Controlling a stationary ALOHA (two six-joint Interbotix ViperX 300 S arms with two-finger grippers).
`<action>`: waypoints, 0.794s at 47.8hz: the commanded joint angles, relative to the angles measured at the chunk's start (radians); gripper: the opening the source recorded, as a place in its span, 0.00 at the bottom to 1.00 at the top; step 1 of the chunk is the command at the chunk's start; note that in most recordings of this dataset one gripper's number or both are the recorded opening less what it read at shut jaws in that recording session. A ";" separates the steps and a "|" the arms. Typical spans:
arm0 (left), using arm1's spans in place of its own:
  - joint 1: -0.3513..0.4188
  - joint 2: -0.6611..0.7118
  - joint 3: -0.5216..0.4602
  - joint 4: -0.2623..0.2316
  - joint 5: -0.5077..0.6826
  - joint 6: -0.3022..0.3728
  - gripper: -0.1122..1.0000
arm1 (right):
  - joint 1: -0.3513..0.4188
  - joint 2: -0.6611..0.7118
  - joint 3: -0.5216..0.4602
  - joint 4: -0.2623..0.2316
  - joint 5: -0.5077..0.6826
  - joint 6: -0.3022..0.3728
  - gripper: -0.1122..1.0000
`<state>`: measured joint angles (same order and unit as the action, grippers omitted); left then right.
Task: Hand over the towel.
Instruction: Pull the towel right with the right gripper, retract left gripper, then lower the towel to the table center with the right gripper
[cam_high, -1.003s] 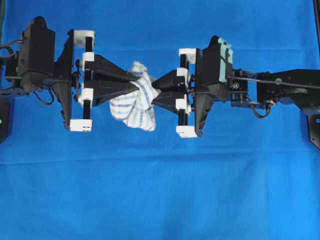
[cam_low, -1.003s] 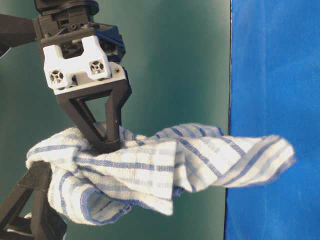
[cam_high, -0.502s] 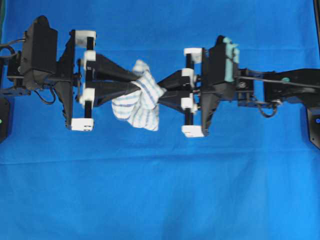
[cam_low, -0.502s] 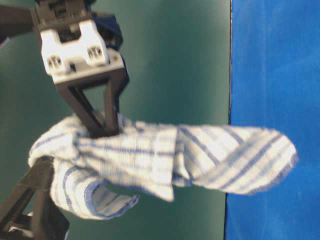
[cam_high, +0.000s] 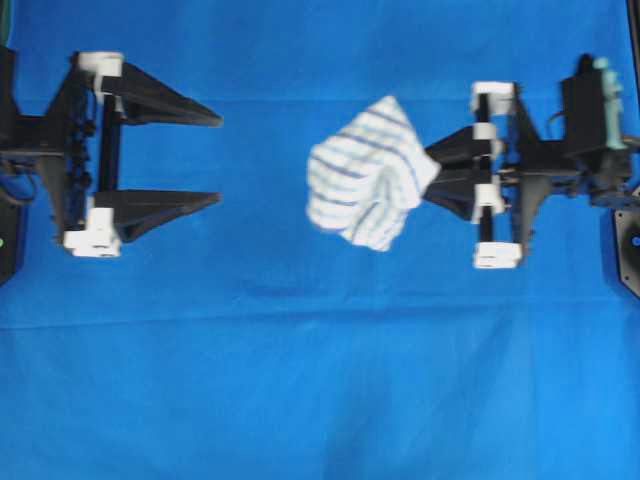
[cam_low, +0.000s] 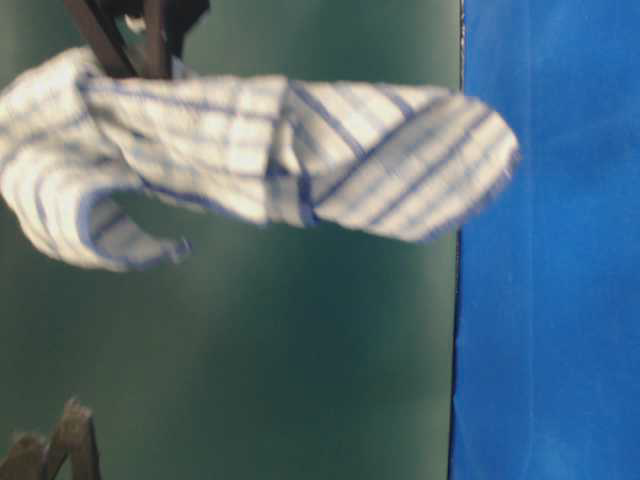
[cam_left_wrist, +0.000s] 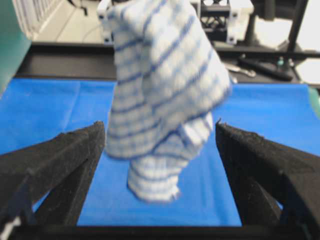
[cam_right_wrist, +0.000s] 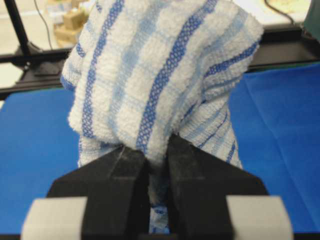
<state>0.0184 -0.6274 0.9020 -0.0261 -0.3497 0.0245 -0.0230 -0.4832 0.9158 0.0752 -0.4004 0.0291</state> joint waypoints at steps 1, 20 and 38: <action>0.000 -0.028 0.002 -0.002 -0.009 0.002 0.91 | -0.002 -0.029 -0.005 0.003 -0.006 0.000 0.17; 0.002 -0.029 0.005 -0.002 -0.009 0.002 0.91 | -0.072 0.110 -0.091 0.006 0.163 0.000 0.17; 0.002 -0.023 0.006 -0.002 -0.009 0.002 0.91 | -0.091 0.466 -0.264 -0.015 0.520 -0.017 0.17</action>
<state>0.0184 -0.6489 0.9189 -0.0261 -0.3497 0.0245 -0.1150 -0.0736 0.6888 0.0660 0.1012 0.0107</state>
